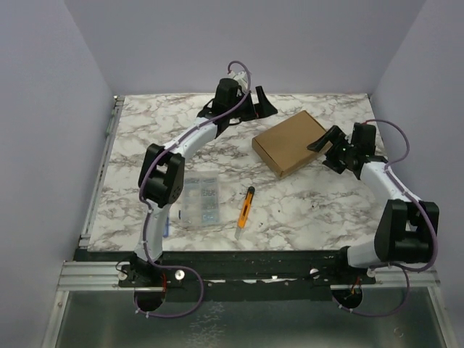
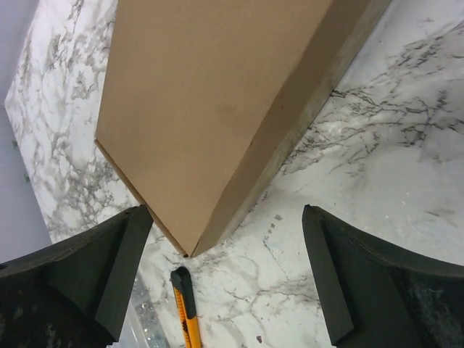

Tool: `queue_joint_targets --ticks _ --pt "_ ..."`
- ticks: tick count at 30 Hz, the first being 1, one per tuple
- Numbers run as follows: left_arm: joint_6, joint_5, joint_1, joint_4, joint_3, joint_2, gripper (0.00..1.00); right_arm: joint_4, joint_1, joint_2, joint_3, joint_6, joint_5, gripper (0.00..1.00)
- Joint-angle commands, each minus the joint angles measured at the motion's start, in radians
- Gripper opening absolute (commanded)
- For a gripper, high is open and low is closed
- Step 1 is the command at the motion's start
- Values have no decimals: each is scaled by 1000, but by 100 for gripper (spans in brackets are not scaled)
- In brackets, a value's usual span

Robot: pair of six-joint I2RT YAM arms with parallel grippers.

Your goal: Unpack the express box

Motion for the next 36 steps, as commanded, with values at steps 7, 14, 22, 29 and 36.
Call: queue_joint_targets --ticks 7,14,22,29,36 --pt "46 106 -34 -81 312 381 97 183 -27 195 -32 -62 -245 95" --pt "25 31 -95 -80 85 279 88 252 -27 231 -59 -93 -296 94" --pt "-104 49 -125 121 -291 67 87 255 -72 182 -123 -130 -297 95" --pt "-131 76 -117 216 -409 20 92 278 -151 174 -174 -150 -376 95" --pt "-193 89 -97 298 -488 45 70 408 -150 222 -196 -117 -566 95"
